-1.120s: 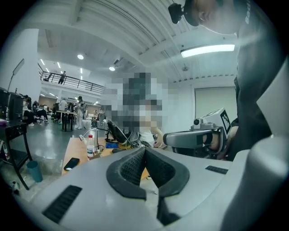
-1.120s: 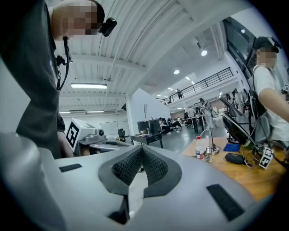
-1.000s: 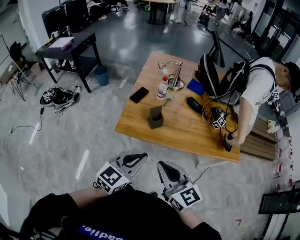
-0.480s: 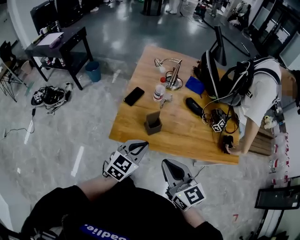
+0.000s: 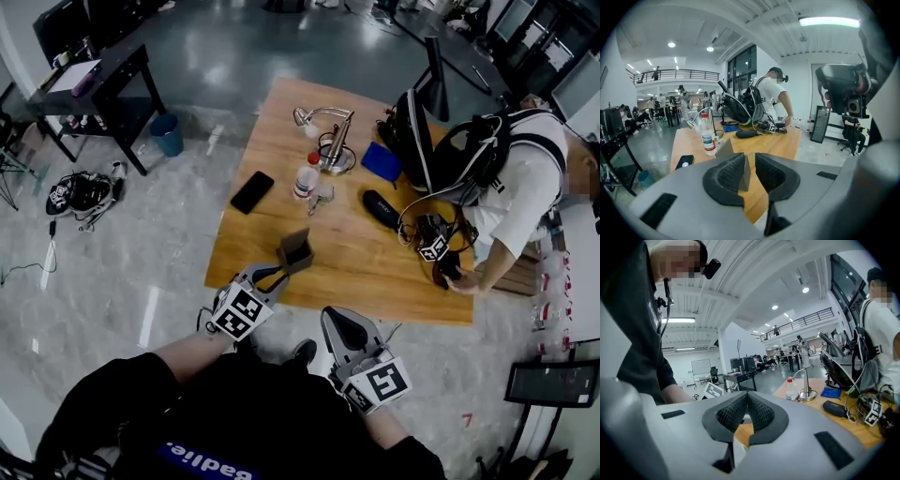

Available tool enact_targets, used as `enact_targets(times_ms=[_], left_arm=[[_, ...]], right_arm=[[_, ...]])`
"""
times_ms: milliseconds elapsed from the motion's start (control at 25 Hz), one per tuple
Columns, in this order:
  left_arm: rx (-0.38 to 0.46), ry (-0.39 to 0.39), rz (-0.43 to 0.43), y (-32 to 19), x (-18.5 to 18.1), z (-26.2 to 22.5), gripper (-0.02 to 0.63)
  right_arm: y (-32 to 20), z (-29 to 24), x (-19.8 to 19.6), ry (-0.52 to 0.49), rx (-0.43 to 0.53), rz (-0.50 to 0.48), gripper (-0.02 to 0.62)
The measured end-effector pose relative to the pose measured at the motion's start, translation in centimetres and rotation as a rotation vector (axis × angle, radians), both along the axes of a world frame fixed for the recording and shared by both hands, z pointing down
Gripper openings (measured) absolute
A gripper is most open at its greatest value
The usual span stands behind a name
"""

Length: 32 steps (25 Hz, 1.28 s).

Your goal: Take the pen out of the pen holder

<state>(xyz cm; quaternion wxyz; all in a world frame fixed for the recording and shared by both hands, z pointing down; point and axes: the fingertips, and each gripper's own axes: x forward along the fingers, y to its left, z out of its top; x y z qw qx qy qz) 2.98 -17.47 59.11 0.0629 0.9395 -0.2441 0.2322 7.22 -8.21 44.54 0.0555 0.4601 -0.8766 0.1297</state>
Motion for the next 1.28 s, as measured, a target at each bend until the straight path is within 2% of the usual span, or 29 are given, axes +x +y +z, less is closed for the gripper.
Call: enact_targets(times_ms=[80, 240, 320, 560, 760, 840, 920, 1200, 1280], left_arm=[[-0.027, -0.025, -0.018, -0.4, 0.5, 1.4, 0.099], [-0.049, -0.086, -0.034, -1.2, 1.5, 3.7, 0.127], [-0.06, -0.123, -0.046, -1.8, 1.9, 4.9, 0.132], [-0.059, -0.211, -0.066, -3.2, 2.2, 7.1, 0.132], [-0.063, -0.232, -0.063, -3.7, 2.3, 8.0, 0.125], [-0.061, -0.237, -0.057, -3.8, 2.3, 8.1, 0.075], [-0.06, -0.231, -0.056, -3.9, 2.2, 7.9, 0.071], [-0.019, -0.192, -0.041, -3.1, 2.3, 5.1, 0.069], [-0.003, -0.178, -0.038, -2.7, 2.1, 3.7, 0.069]], right_arm=[[-0.4, 0.1, 0.6, 0.005, -0.009, -0.019, 0.006], [-1.1, 0.2, 2.1, 0.0, -0.008, -0.037, 0.006], [-1.1, 0.5, 2.9, 0.011, -0.045, -0.031, 0.006], [-1.3, 1.3, 4.9, 0.021, -0.071, -0.014, 0.006], [-1.6, 1.3, 5.6, -0.002, -0.056, -0.006, 0.006], [-1.6, 1.2, 5.7, -0.007, -0.076, -0.008, 0.006], [-1.7, 1.3, 5.7, -0.007, -0.08, -0.012, 0.006], [-1.7, 1.5, 5.6, 0.015, -0.087, -0.018, 0.006], [-2.0, 1.1, 5.1, 0.004, -0.052, -0.031, 0.006]])
